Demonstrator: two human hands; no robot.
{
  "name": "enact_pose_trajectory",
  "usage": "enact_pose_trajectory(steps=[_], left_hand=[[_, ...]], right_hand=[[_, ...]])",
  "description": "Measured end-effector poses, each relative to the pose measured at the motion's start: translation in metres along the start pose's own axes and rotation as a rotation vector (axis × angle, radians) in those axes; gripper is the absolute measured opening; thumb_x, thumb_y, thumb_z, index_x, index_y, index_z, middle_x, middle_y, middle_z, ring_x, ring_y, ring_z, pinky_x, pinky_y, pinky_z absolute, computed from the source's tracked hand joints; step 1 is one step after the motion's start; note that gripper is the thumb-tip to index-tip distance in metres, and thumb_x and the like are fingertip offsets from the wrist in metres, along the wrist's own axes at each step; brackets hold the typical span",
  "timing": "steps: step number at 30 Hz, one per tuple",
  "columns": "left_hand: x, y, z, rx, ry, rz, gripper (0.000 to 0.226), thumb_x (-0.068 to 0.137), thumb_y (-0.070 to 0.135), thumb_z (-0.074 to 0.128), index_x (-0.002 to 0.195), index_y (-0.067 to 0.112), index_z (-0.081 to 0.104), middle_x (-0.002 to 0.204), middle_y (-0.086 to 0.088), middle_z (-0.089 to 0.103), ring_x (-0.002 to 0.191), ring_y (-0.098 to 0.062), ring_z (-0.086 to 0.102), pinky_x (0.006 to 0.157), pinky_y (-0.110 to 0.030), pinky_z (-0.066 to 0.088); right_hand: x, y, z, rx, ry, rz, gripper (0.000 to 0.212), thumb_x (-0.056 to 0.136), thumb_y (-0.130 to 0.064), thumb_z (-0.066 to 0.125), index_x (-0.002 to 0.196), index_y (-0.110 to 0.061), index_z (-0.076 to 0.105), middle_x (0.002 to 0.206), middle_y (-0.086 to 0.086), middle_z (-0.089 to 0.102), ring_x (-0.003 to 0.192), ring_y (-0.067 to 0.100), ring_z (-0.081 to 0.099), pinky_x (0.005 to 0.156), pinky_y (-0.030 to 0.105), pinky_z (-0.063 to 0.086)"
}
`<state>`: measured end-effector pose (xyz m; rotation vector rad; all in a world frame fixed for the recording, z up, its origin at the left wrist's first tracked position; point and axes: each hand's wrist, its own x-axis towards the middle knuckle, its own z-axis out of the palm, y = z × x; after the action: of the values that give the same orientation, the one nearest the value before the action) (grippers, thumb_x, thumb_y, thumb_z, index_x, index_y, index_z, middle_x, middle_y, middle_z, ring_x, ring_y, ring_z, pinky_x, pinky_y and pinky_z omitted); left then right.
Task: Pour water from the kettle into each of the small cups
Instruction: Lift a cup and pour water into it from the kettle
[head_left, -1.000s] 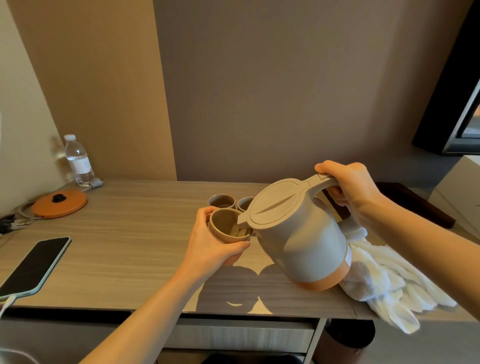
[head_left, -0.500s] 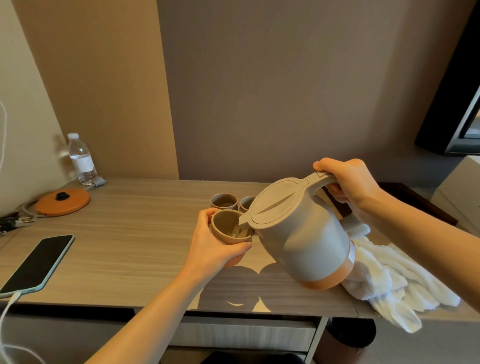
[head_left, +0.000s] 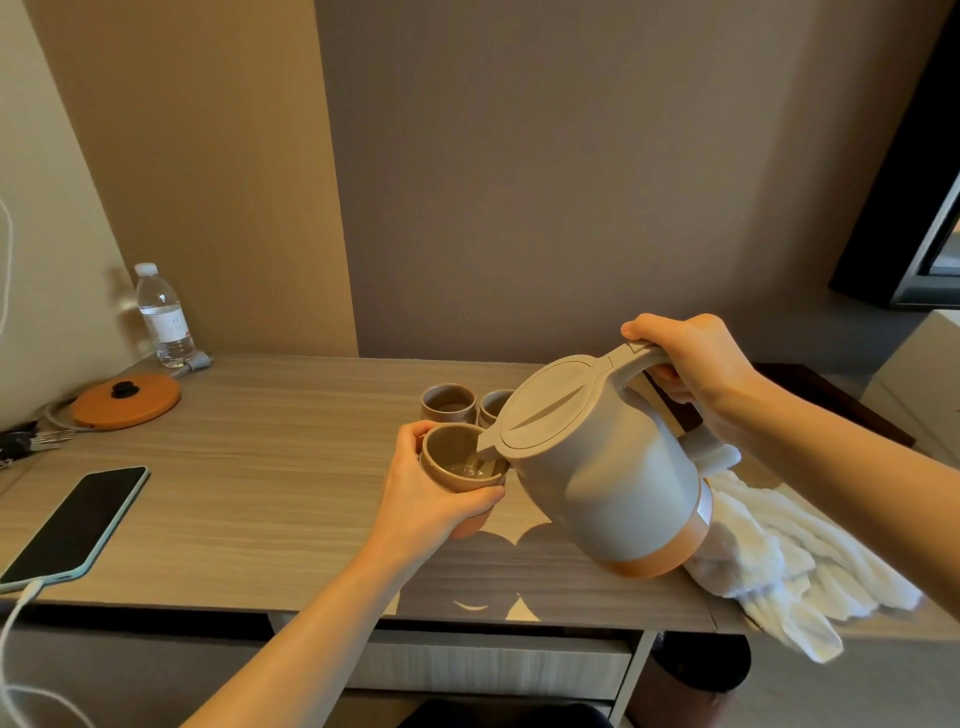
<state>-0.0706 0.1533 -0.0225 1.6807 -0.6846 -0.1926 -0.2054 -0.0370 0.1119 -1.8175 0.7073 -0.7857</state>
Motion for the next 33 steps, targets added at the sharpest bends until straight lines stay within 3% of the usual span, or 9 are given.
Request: enact_pose_trajectory(steps=[13,26,33], left_hand=[[-0.0029,-0.0026,0.0005,-0.044,-0.003,-0.029,0.086,0.055,0.023,0.095,0.12,0.034,0.04,0.11,0.02,0.055,0.104,-0.005,0.055,0.072,-0.014,0.046],[-0.0045,-0.0059,0.0015,-0.076,0.001,-0.038,0.085,0.056,0.022,0.095,0.12,0.035,0.04,0.111,0.019,0.056,0.104,-0.006,0.056,0.072,-0.015,0.048],[-0.0057,-0.0053,0.0022,-0.08,0.001,-0.04,0.085,0.058,0.022,0.094,0.121,0.035,0.039,0.109,0.022,0.054,0.102,-0.005,0.055,0.07,-0.013,0.046]], right_hand=[[0.0005,-0.003,0.0025,-0.024,-0.004,0.018,0.04,0.08,-0.027,0.063,0.048,-0.012,0.045,0.041,-0.001,0.038,0.048,0.016,0.034,0.053,0.028,0.032],[0.0012,-0.0039,0.004,-0.033,-0.002,0.016,0.045,0.081,-0.026,0.063,0.044,-0.014,0.041,0.036,-0.005,0.035,0.036,0.01,0.032,0.047,0.024,0.03],[0.0021,-0.0036,0.0049,-0.048,0.01,0.013,0.043,0.081,-0.028,0.063,0.046,-0.013,0.043,0.039,-0.002,0.038,0.045,0.014,0.035,0.052,0.027,0.033]])
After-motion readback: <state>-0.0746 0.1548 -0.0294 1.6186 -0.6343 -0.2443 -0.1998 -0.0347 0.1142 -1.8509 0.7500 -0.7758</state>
